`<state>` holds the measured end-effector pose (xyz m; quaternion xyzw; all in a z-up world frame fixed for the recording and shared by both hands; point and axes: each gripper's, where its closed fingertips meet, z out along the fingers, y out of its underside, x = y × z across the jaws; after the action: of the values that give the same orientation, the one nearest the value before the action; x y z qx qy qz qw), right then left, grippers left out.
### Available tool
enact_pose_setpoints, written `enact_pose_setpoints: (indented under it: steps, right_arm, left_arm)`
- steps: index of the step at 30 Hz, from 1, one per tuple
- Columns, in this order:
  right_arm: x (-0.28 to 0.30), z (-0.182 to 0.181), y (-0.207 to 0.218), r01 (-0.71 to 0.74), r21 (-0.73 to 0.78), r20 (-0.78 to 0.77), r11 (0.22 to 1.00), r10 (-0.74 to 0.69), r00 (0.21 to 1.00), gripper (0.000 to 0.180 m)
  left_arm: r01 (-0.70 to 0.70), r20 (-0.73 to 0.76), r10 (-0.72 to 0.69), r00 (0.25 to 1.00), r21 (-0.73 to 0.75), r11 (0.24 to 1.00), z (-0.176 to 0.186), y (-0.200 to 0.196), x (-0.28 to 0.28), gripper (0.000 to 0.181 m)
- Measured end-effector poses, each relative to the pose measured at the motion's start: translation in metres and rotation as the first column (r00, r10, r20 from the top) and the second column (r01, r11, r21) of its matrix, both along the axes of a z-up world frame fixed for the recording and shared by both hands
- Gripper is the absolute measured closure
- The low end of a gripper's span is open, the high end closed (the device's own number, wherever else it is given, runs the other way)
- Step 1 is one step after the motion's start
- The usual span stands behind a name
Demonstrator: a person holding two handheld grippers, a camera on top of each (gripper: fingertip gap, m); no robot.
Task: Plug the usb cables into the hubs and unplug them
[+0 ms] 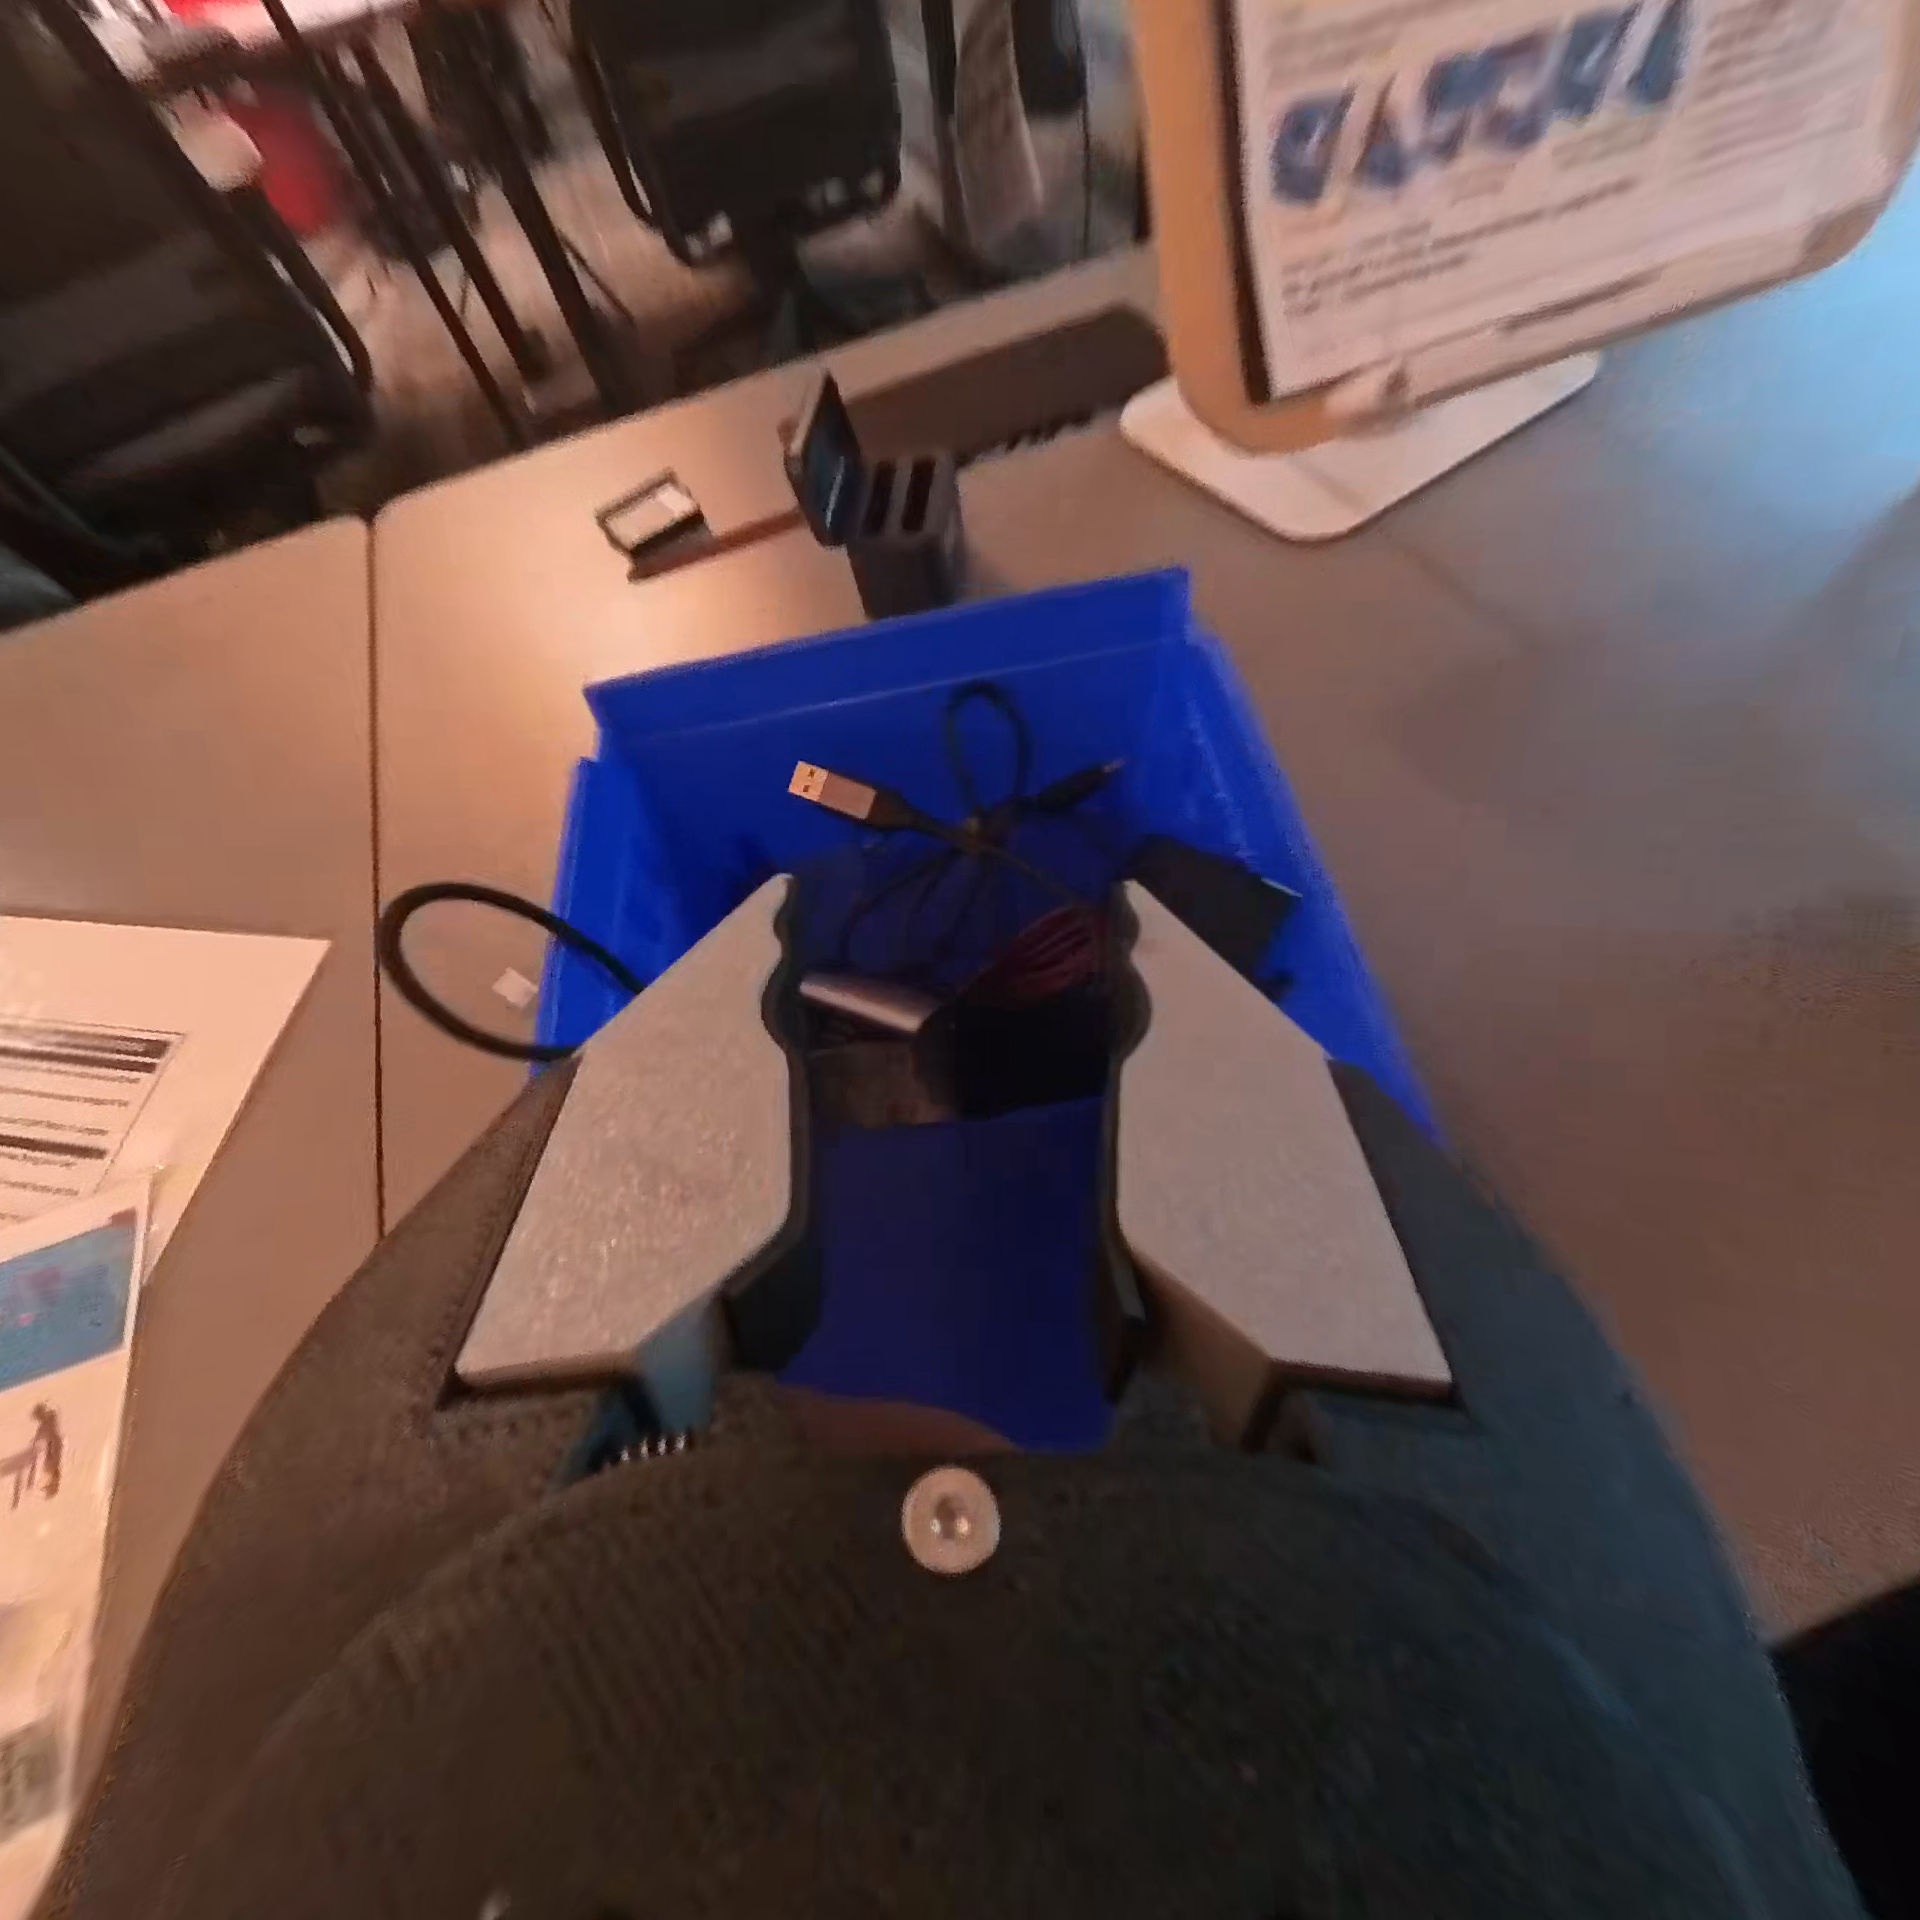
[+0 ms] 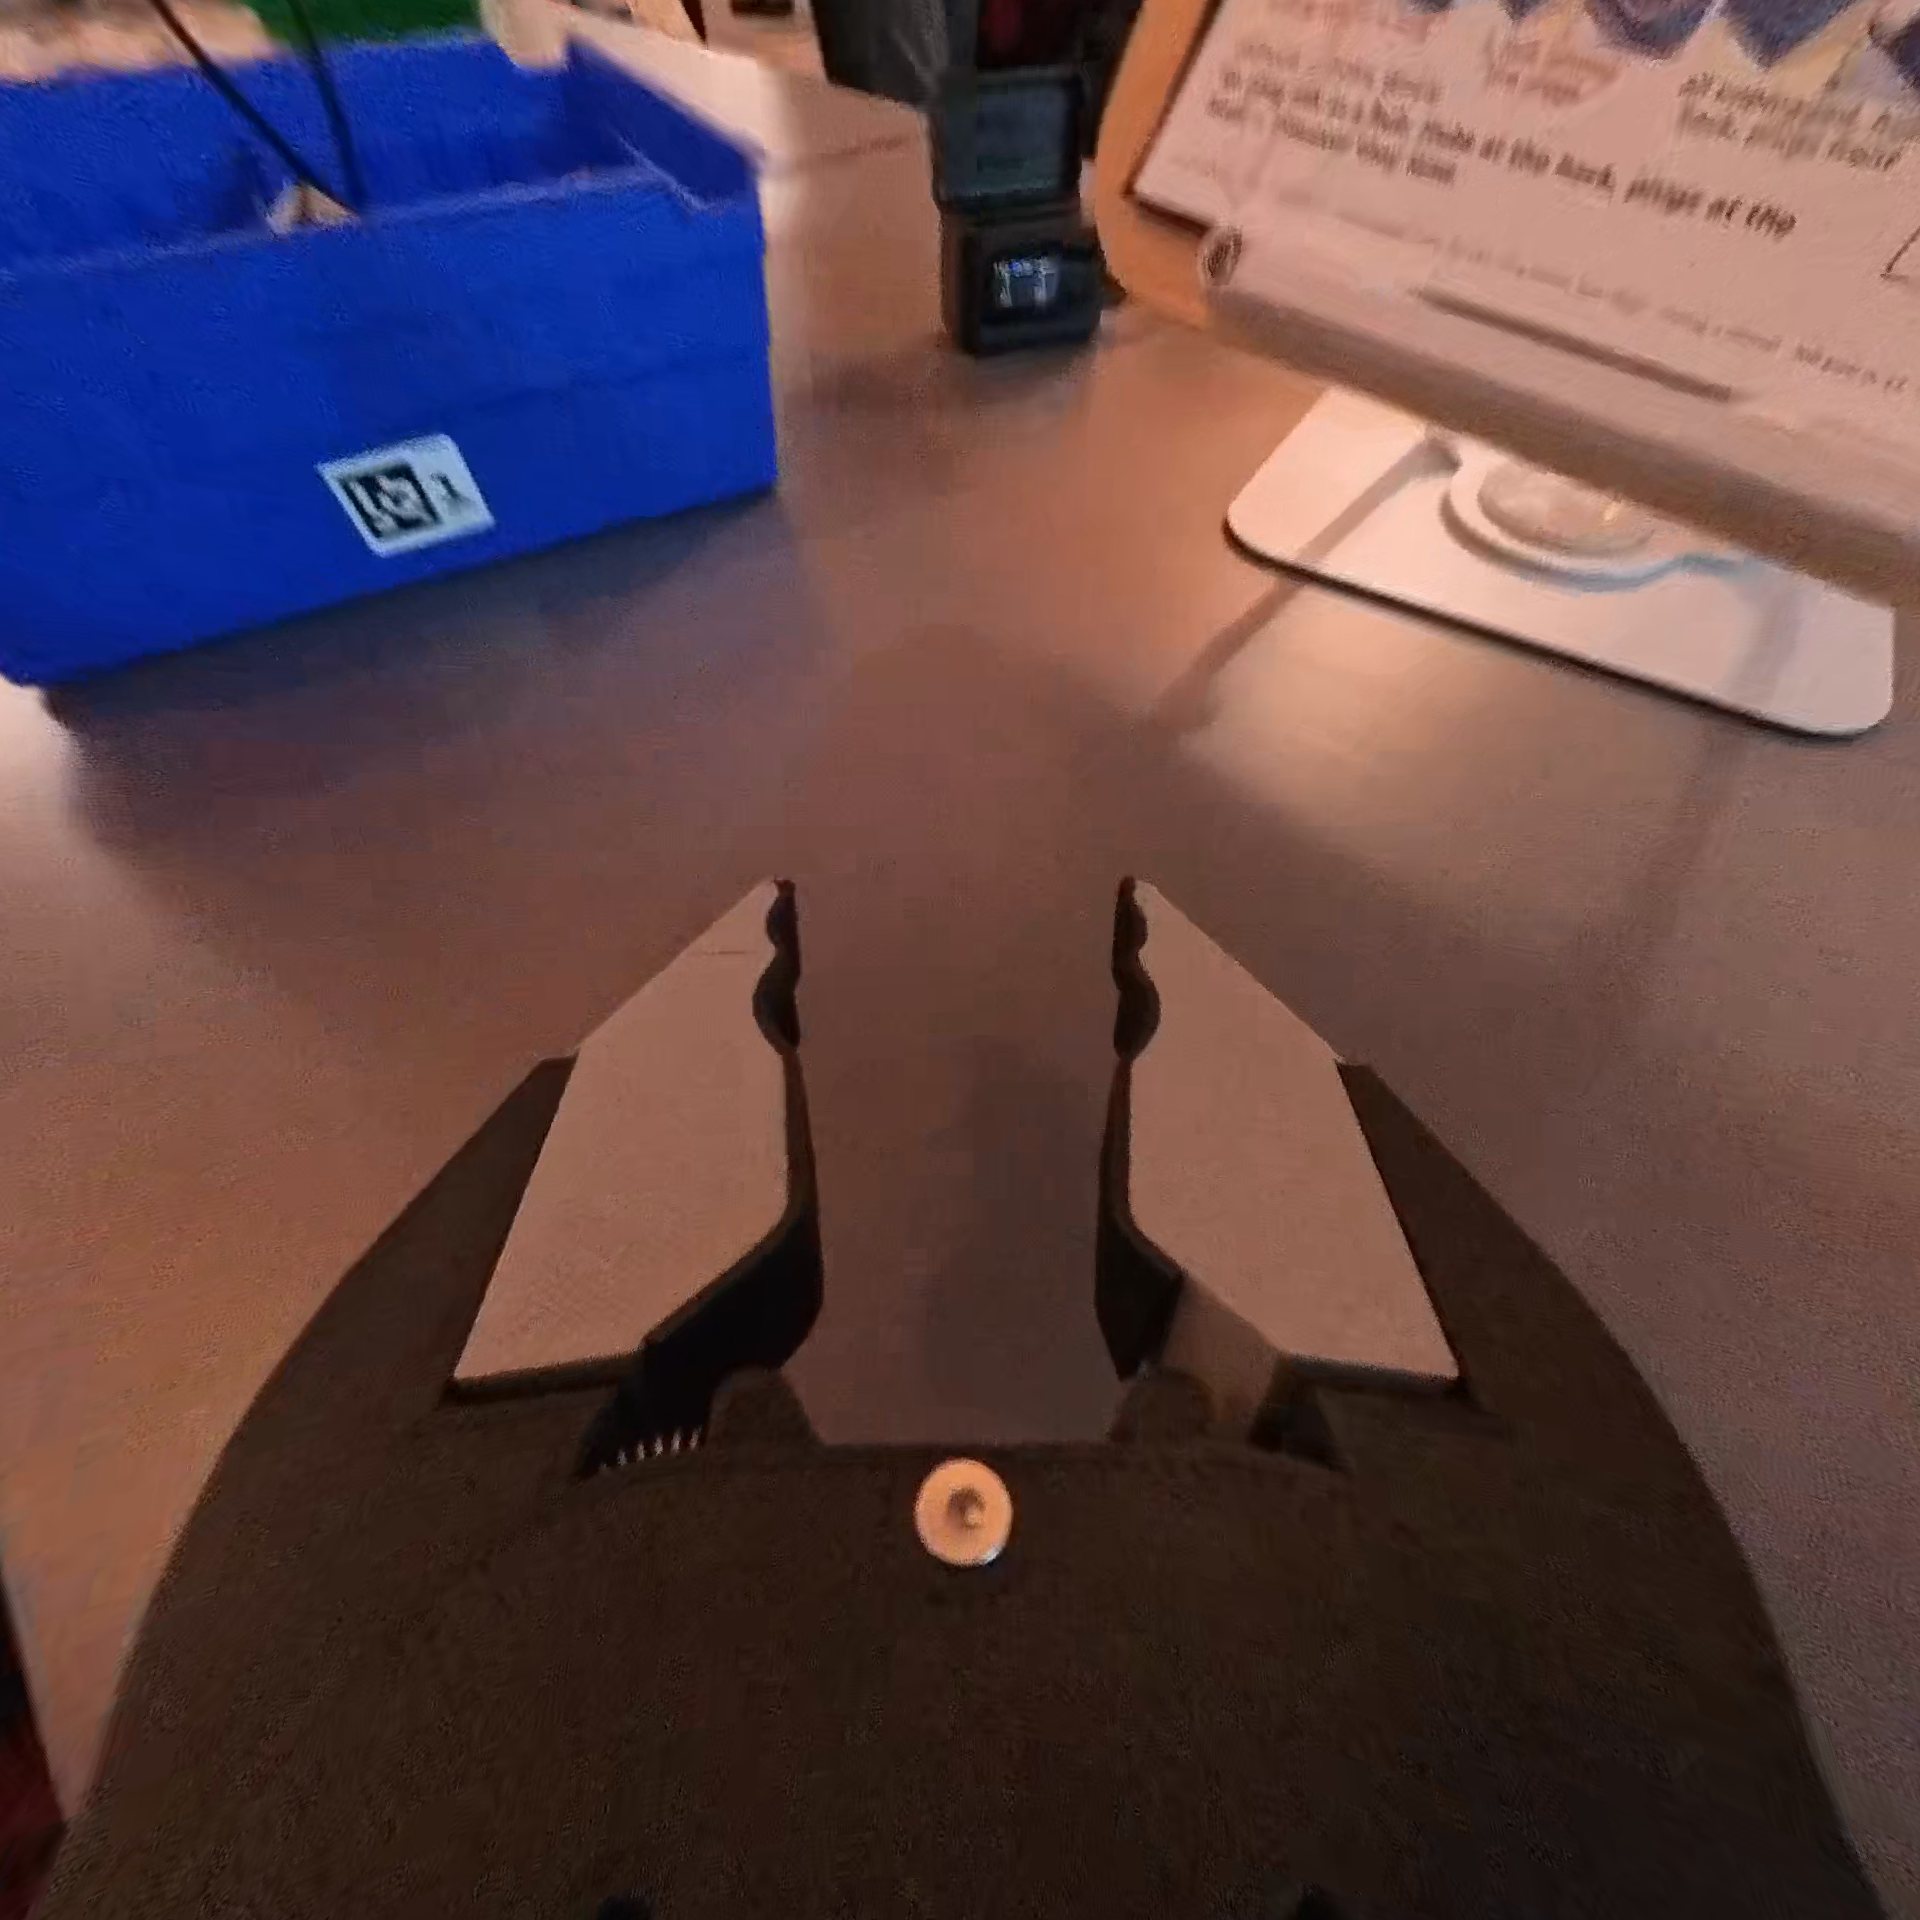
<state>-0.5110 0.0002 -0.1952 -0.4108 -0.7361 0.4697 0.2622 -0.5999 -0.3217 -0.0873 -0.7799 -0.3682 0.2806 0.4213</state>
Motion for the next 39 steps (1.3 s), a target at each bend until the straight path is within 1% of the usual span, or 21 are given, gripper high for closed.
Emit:
enact_pose_setpoints:
  steps: [1,3,5,7,8,9,12,13,15,18,20,23,25,26,27,28,30,32,34,36,39]
  right_arm:
    - [0.0,-0.004,0.002,0.0,0.005,0.033,1.0,-0.001,0.999,0.12]
    - [0.002,0.0,0.006,0.008,-0.014,0.003,1.0,-0.008,1.0,0.122]
    - [0.005,0.0,0.01,0.012,-0.043,0.013,0.999,-0.012,1.0,0.123]
    - [0.006,0.0,0.011,0.01,-0.085,0.03,0.996,-0.007,1.0,0.122]
    - [0.006,0.001,0.011,0.011,-0.098,0.036,0.995,-0.008,0.999,0.122]
    - [0.006,0.0,0.012,0.011,-0.105,0.042,0.994,-0.007,0.999,0.122]
    - [0.007,0.0,0.009,0.002,-0.104,0.046,0.995,0.003,0.999,0.122]
    - [0.007,0.0,0.008,-0.001,-0.097,0.042,0.995,0.005,0.999,0.123]
    - [0.008,0.0,0.007,-0.003,-0.078,0.033,0.997,0.006,0.999,0.125]
    - [0.009,0.0,0.007,-0.003,-0.067,0.025,0.998,0.005,1.0,0.128]
    - [0.009,0.0,0.007,-0.002,-0.075,0.025,0.997,0.004,1.0,0.129]
    - [0.009,0.0,0.008,0.001,-0.091,0.033,0.996,0.002,0.999,0.13]
    - [0.009,0.001,0.008,0.003,-0.094,0.032,0.996,0.0,0.999,0.131]
    - [0.009,0.001,0.009,0.004,-0.094,0.029,0.996,-0.001,1.0,0.132]
    - [0.01,0.002,0.008,0.003,-0.094,0.024,0.996,-0.001,1.0,0.133]
    - [0.01,0.002,0.008,0.001,-0.093,0.019,0.996,0.001,1.0,0.133]
    - [0.011,0.003,0.008,-0.001,-0.09,0.012,0.996,0.002,1.0,0.133]
    - [0.011,0.003,0.008,-0.001,-0.09,0.011,0.996,0.002,1.0,0.134]
    - [0.011,0.003,0.008,0.002,-0.095,0.013,0.995,-0.001,1.0,0.133]
    - [0.011,0.003,0.009,0.004,-0.104,0.016,0.995,-0.003,1.0,0.134]
    - [0.012,0.004,0.01,0.004,-0.115,0.019,0.993,-0.002,1.0,0.134]
  left_arm:
    - [-0.004,0.041,0.005,0.999,-0.04,0.999,-0.01,0.001,-0.015,0.124]
    - [-0.013,0.131,0.023,0.991,-0.078,0.997,-0.032,0.006,-0.043,0.124]
    - [-0.002,0.278,0.016,0.96,-0.048,0.999,-0.058,0.016,-0.061,0.122]
    - [-0.006,0.427,-0.002,0.904,0.017,1.0,-0.08,0.027,-0.071,0.119]
    - [-0.01,0.473,-0.011,0.881,0.042,0.999,-0.087,0.032,-0.075,0.119]
    - [-0.02,0.494,-0.008,0.869,0.05,0.999,-0.091,0.034,-0.079,0.12]
    - [-0.048,0.508,0.042,0.86,-0.002,0.999,-0.106,0.032,-0.09,0.121]
    - [-0.042,0.517,0.044,0.855,-0.016,0.999,-0.111,0.032,-0.091,0.127]
    - [-0.013,0.501,0.011,0.865,0.001,1.0,-0.109,0.038,-0.091,0.144]
    - [-0.013,0.42,0.023,0.907,-0.027,1.0,-0.091,0.037,-0.093,0.147]
    - [-0.011,0.334,0.032,0.942,-0.065,0.998,-0.069,0.035,-0.093,0.147]
    - [-0.03,0.174,0.042,0.984,-0.067,0.997,-0.02,0.035,-0.093,0.147]
    - [-0.05,0.05,0.052,0.997,-0.035,0.998,0.019,0.034,-0.092,0.148]
    - [-0.063,-0.009,0.063,0.998,-0.026,0.998,0.038,0.032,-0.091,0.149]
    - [-0.069,-0.068,0.068,0.995,-0.013,0.998,0.057,0.03,-0.089,0.156]
    - [-0.05,-0.123,0.054,0.991,0.033,0.998,0.078,0.033,-0.084,0.157]
    - [-0.067,-0.188,0.082,0.979,0.083,0.994,0.109,0.029,-0.077,0.157]
    - [-0.03,-0.231,0.065,0.971,0.152,0.988,0.135,0.034,-0.066,0.157]
    - [-0.004,-0.273,0.061,0.96,0.205,0.979,0.157,0.038,-0.056,0.157]
    - [-0.002,-0.332,0.075,0.94,0.216,0.976,0.177,0.037,-0.049,0.158]
    - [0.03,-0.35,0.049,0.936,0.219,0.975,0.193,0.045,-0.04,0.158]
